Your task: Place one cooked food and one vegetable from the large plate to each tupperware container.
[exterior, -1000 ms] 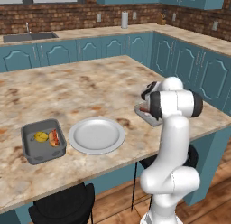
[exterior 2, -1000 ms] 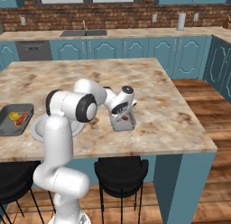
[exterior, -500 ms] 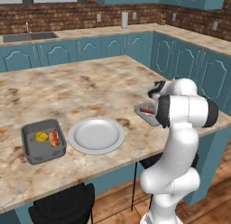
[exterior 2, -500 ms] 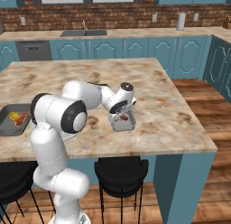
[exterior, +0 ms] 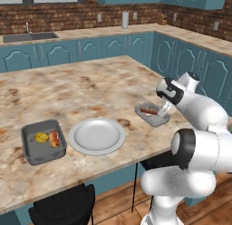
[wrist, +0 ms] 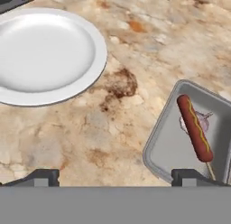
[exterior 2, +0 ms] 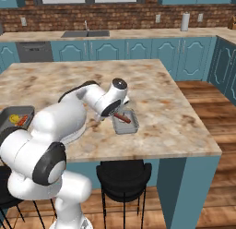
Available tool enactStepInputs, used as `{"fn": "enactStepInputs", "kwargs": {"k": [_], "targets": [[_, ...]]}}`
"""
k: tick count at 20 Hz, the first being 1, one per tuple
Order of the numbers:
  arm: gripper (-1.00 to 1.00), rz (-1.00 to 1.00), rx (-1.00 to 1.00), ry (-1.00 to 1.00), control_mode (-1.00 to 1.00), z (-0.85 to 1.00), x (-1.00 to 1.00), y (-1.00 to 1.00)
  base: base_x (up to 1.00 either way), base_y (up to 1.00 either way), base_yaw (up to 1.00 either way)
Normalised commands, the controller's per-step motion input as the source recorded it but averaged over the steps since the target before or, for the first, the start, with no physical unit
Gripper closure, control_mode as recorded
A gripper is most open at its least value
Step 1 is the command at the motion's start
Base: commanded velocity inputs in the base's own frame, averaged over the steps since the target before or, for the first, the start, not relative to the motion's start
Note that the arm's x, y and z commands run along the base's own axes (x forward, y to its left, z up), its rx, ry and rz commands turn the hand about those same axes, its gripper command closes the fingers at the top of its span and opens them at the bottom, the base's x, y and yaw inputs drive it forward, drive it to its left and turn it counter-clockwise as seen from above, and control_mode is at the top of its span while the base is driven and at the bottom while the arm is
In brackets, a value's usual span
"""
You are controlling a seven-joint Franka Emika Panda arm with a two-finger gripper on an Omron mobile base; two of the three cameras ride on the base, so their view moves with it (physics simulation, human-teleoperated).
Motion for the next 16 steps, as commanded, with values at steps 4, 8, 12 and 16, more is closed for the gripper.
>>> {"fn": "enactStepInputs", "kwargs": {"k": [4, 8, 12, 16], "targets": [[-1.0, -0.12, 0.21, 0.0, -1.0, 0.98, -1.0, 0.43, 0.0, 0.0, 0.0], [-1.0, -0.06, 0.21, 0.0, -1.0, 0.63, -1.0, 0.34, 0.0, 0.0, 0.0], [-1.0, -0.01, 0.19, -0.01, -1.0, 0.58, -1.0, 0.27, 0.0, 0.0, 0.0], [-1.0, 0.0, 0.07, -0.05, -1.0, 0.61, -1.0, 0.12, 0.0, 0.0, 0.0]]}}
